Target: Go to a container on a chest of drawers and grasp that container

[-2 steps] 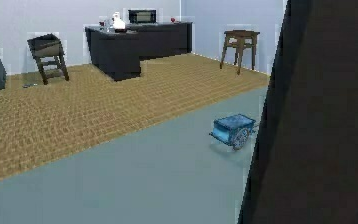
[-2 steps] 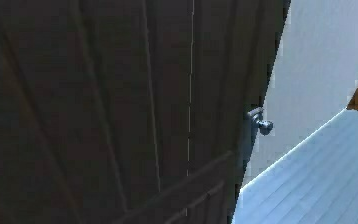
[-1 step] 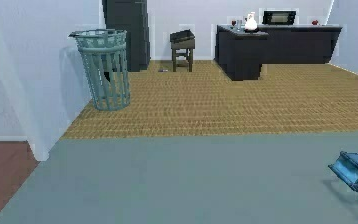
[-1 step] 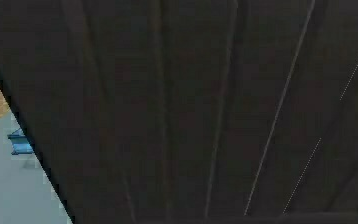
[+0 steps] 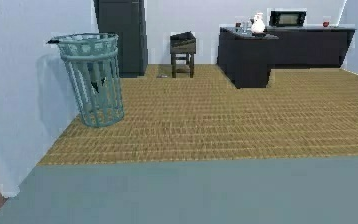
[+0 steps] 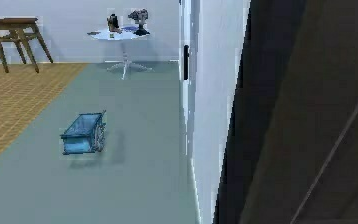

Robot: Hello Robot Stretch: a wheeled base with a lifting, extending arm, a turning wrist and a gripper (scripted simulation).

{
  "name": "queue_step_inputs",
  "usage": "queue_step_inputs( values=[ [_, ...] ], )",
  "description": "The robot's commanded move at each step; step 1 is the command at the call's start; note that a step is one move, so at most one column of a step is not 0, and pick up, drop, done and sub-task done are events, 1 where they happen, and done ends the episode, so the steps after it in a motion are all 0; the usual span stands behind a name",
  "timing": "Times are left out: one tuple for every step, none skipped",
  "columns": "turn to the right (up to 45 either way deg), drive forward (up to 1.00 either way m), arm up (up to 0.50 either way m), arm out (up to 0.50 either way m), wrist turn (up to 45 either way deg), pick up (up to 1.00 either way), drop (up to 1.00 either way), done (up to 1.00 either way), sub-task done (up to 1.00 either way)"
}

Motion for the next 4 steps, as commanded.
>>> queue_step_inputs(
  values=[
    [-45.0,0.00,0.00,0.00,0.0,0.00,0.00,0.00,0.00],
    [-21.0,0.00,0.00,0.00,0.0,0.00,0.00,0.00,0.00],
    [-3.0,0.00,0.00,0.00,0.0,0.00,0.00,0.00,0.00],
    [0.0,0.45,0.00,0.00,0.0,0.00,0.00,0.00,0.00]
  ],
)
